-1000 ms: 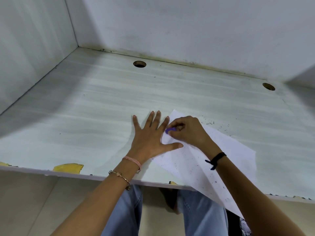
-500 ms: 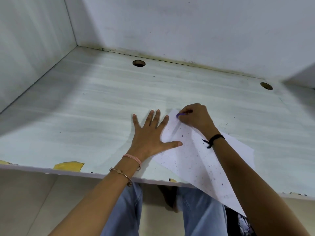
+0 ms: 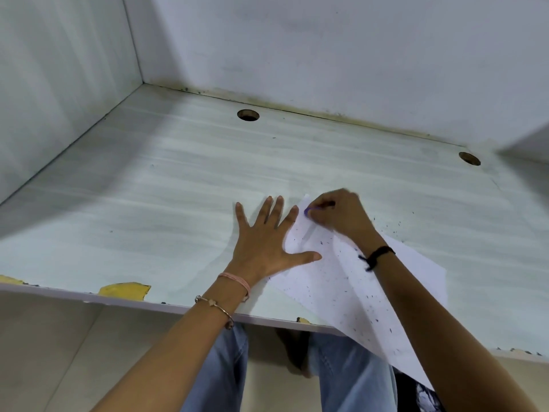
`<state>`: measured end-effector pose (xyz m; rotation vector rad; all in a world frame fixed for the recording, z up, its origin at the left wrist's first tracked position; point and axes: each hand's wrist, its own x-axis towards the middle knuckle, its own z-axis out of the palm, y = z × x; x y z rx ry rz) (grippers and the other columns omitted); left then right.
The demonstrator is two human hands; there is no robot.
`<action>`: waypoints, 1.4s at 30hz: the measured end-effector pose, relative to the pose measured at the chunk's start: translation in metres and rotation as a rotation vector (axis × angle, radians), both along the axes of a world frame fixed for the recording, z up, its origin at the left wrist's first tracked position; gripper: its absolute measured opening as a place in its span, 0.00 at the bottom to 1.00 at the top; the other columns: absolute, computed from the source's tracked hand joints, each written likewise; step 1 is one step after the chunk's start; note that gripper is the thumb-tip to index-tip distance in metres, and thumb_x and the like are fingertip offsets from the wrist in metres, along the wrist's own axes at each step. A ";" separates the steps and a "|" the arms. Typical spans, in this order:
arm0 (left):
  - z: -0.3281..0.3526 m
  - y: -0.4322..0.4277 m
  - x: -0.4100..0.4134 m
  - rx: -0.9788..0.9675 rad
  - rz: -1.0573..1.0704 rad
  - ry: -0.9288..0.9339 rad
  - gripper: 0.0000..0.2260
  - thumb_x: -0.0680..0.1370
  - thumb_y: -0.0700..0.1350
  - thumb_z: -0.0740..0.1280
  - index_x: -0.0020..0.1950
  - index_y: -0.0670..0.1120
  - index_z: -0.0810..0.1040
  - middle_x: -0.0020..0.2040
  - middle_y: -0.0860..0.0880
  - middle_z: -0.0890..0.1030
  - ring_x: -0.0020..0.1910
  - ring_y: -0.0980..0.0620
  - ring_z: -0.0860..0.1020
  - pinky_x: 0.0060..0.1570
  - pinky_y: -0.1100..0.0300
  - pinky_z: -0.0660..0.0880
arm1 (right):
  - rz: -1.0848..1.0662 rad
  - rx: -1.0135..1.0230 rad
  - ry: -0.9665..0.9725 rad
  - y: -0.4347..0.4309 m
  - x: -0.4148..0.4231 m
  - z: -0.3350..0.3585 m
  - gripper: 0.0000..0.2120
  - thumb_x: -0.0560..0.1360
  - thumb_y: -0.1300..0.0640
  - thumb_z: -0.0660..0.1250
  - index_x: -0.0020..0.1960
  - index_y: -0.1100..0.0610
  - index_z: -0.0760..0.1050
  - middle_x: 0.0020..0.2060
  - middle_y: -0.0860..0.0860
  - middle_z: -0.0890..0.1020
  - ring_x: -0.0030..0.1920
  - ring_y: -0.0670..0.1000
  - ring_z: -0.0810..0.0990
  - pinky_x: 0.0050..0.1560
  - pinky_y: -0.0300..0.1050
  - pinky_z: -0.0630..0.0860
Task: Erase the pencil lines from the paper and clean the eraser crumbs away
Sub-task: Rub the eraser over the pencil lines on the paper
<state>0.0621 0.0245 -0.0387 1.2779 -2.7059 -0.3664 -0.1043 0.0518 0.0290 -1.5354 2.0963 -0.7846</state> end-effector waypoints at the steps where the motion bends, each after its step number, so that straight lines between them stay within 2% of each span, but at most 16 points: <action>1: -0.001 -0.001 0.000 -0.012 0.001 -0.004 0.47 0.67 0.81 0.47 0.79 0.58 0.39 0.80 0.50 0.38 0.78 0.51 0.35 0.66 0.28 0.31 | 0.085 0.046 -0.008 0.008 0.009 0.000 0.03 0.69 0.61 0.73 0.42 0.57 0.85 0.31 0.46 0.83 0.29 0.40 0.75 0.32 0.31 0.69; 4: -0.003 -0.002 -0.001 -0.031 0.000 -0.018 0.47 0.67 0.81 0.46 0.79 0.57 0.39 0.80 0.49 0.38 0.78 0.50 0.35 0.66 0.28 0.32 | 0.200 0.092 -0.043 0.018 0.020 -0.006 0.02 0.69 0.61 0.73 0.41 0.56 0.85 0.24 0.40 0.79 0.25 0.39 0.73 0.29 0.28 0.65; 8: 0.000 -0.001 0.000 -0.004 0.004 -0.008 0.48 0.67 0.81 0.47 0.79 0.58 0.40 0.80 0.50 0.38 0.78 0.52 0.34 0.67 0.29 0.31 | -0.033 -0.024 -0.048 -0.009 -0.008 -0.007 0.04 0.69 0.59 0.74 0.43 0.58 0.85 0.37 0.52 0.85 0.36 0.45 0.80 0.33 0.28 0.72; 10: 0.001 0.000 0.000 -0.001 0.006 -0.008 0.47 0.67 0.81 0.47 0.79 0.58 0.40 0.80 0.50 0.38 0.78 0.52 0.34 0.67 0.30 0.31 | -0.103 -0.045 -0.111 -0.019 -0.016 -0.008 0.05 0.70 0.61 0.74 0.44 0.61 0.84 0.39 0.55 0.85 0.38 0.49 0.81 0.33 0.27 0.73; 12: 0.001 0.000 0.001 0.007 0.006 -0.002 0.47 0.67 0.81 0.47 0.79 0.58 0.40 0.80 0.50 0.38 0.78 0.52 0.34 0.67 0.30 0.31 | -0.119 -0.049 -0.109 -0.017 -0.013 -0.007 0.04 0.70 0.61 0.74 0.43 0.61 0.84 0.38 0.56 0.85 0.38 0.50 0.81 0.35 0.31 0.75; 15: 0.000 0.000 0.000 -0.014 0.005 -0.010 0.47 0.67 0.81 0.47 0.80 0.58 0.40 0.80 0.50 0.38 0.78 0.52 0.35 0.67 0.29 0.32 | 0.007 0.019 -0.104 0.011 0.006 -0.006 0.02 0.69 0.60 0.73 0.40 0.56 0.84 0.32 0.51 0.84 0.30 0.44 0.78 0.33 0.35 0.74; 18: -0.002 -0.002 -0.001 -0.035 0.002 -0.038 0.48 0.66 0.81 0.44 0.80 0.57 0.41 0.80 0.50 0.38 0.78 0.51 0.35 0.67 0.28 0.34 | 0.164 0.026 -0.067 0.035 0.025 -0.014 0.03 0.69 0.62 0.73 0.40 0.56 0.84 0.30 0.47 0.80 0.29 0.41 0.73 0.32 0.30 0.69; 20: 0.000 -0.002 -0.001 -0.023 0.003 -0.039 0.48 0.66 0.81 0.45 0.80 0.58 0.40 0.80 0.50 0.38 0.78 0.51 0.35 0.67 0.28 0.33 | 0.110 -0.062 -0.005 0.023 0.018 -0.016 0.03 0.69 0.62 0.73 0.41 0.57 0.84 0.32 0.48 0.80 0.30 0.41 0.74 0.33 0.28 0.69; 23: 0.002 0.000 0.000 0.005 0.007 -0.033 0.47 0.67 0.81 0.46 0.79 0.59 0.39 0.80 0.51 0.37 0.78 0.52 0.34 0.67 0.30 0.31 | -0.039 -0.107 -0.032 -0.006 -0.003 -0.012 0.02 0.70 0.63 0.72 0.41 0.60 0.84 0.36 0.52 0.84 0.33 0.40 0.78 0.35 0.26 0.71; 27: 0.002 0.001 0.001 0.008 0.006 -0.006 0.47 0.67 0.81 0.47 0.79 0.59 0.40 0.80 0.51 0.38 0.78 0.53 0.35 0.67 0.30 0.31 | -0.139 -0.098 -0.089 -0.018 -0.012 -0.011 0.02 0.70 0.63 0.72 0.41 0.60 0.84 0.40 0.54 0.86 0.38 0.46 0.81 0.40 0.33 0.76; 29: 0.002 0.000 0.000 0.001 0.006 -0.005 0.47 0.67 0.81 0.47 0.80 0.59 0.40 0.80 0.51 0.38 0.78 0.52 0.35 0.67 0.29 0.32 | -0.096 -0.070 -0.087 -0.004 -0.003 -0.010 0.02 0.70 0.61 0.73 0.40 0.57 0.85 0.38 0.50 0.86 0.37 0.43 0.81 0.39 0.32 0.75; 31: 0.001 -0.001 -0.001 -0.013 0.005 -0.023 0.47 0.67 0.81 0.46 0.80 0.58 0.40 0.80 0.50 0.38 0.78 0.52 0.35 0.67 0.29 0.33 | 0.059 0.010 -0.090 0.020 0.011 -0.012 0.01 0.69 0.59 0.74 0.41 0.55 0.85 0.35 0.47 0.84 0.34 0.39 0.79 0.36 0.27 0.72; 33: 0.001 -0.001 -0.001 -0.029 0.004 -0.045 0.47 0.67 0.81 0.45 0.80 0.58 0.40 0.80 0.50 0.38 0.78 0.51 0.35 0.67 0.28 0.34 | 0.156 0.027 -0.109 0.035 0.018 -0.017 0.02 0.69 0.60 0.74 0.41 0.56 0.84 0.33 0.48 0.83 0.31 0.39 0.77 0.34 0.27 0.71; 37: 0.002 0.000 0.000 -0.003 0.005 -0.033 0.47 0.67 0.81 0.46 0.79 0.59 0.39 0.80 0.51 0.37 0.78 0.52 0.34 0.67 0.29 0.32 | -0.032 -0.110 -0.034 0.005 -0.012 -0.016 0.01 0.70 0.62 0.73 0.41 0.59 0.84 0.31 0.46 0.82 0.28 0.37 0.75 0.31 0.25 0.69; 39: 0.004 0.000 0.001 -0.004 0.005 -0.036 0.47 0.67 0.81 0.47 0.79 0.58 0.40 0.80 0.51 0.37 0.78 0.52 0.34 0.67 0.30 0.32 | -0.121 -0.112 -0.034 -0.014 -0.027 -0.013 0.02 0.70 0.62 0.73 0.41 0.60 0.84 0.36 0.50 0.84 0.33 0.38 0.78 0.34 0.24 0.70; 42: 0.003 0.000 0.000 -0.007 0.003 -0.022 0.47 0.68 0.81 0.47 0.80 0.58 0.40 0.80 0.51 0.37 0.78 0.52 0.34 0.67 0.29 0.32 | -0.111 -0.110 -0.038 -0.009 -0.019 -0.015 0.02 0.69 0.61 0.74 0.41 0.60 0.84 0.39 0.53 0.85 0.34 0.42 0.78 0.35 0.24 0.72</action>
